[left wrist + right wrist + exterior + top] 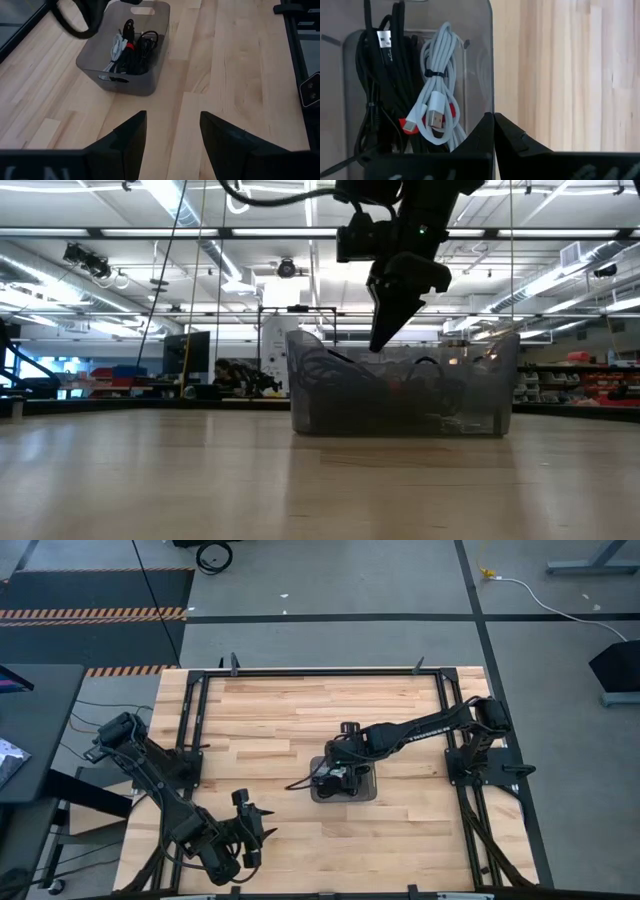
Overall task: Pick and place USB-C Cables
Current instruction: Adjust the black bin on the table, then return to Home Position
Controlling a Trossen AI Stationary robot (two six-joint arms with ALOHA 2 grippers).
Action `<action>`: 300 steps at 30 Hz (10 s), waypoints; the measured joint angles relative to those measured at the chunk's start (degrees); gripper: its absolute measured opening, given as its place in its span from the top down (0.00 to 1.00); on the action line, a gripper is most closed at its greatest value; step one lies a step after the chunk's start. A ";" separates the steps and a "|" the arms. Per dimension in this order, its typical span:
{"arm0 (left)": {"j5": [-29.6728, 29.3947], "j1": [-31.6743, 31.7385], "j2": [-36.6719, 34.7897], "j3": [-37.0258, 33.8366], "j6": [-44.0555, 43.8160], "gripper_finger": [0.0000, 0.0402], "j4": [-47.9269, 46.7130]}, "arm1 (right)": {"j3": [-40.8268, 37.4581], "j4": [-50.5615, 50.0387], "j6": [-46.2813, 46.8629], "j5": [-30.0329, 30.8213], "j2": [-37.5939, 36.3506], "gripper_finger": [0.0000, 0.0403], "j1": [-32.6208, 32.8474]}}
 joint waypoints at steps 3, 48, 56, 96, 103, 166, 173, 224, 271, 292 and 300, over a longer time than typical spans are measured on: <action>0.02 0.01 0.00 0.00 0.02 0.52 0.00 | 0.00 -0.37 -2.27 0.58 0.00 0.98 -1.18; 0.06 0.00 -0.04 0.02 -0.24 0.52 -0.25 | 0.13 11.01 -9.19 5.77 4.31 0.99 -7.53; 0.06 0.00 -0.04 0.02 -0.35 0.52 -0.22 | 0.06 11.23 -9.03 6.40 4.31 0.98 -7.18; 0.06 0.00 -0.04 0.02 -0.50 0.52 0.00 | 0.02 12.47 -12.02 8.81 4.31 0.99 -7.12; 0.06 0.00 -0.04 0.02 -0.52 0.52 0.01 | 0.02 12.48 -11.87 8.84 4.31 0.93 -7.07; 34.23 27.51 -4.98 -1.29 57.89 0.63 47.34 | 0.04 7.45 14.43 23.50 -9.77 0.78 21.54; 38.07 31.91 -16.53 -18.36 52.72 0.71 61.80 | 0.04 16.30 10.39 24.33 -10.10 0.78 21.82; 33.71 31.52 -61.70 -59.41 41.53 0.98 62.63 | -75.87 99.83 4.57 -11.61 -56.72 0.97 2.36; 40.81 32.72 -88.99 -67.43 47.70 0.99 54.30 | -76.43 71.37 -1.42 -13.14 -90.05 0.98 1.97; 46.88 45.46 -89.07 -64.59 41.53 0.98 44.57 | -76.43 64.67 0.61 -13.22 -95.82 0.98 1.97; 47.25 47.09 -89.05 -64.59 41.93 0.98 45.14 | -76.43 61.81 -0.58 -11.72 -96.09 0.98 1.97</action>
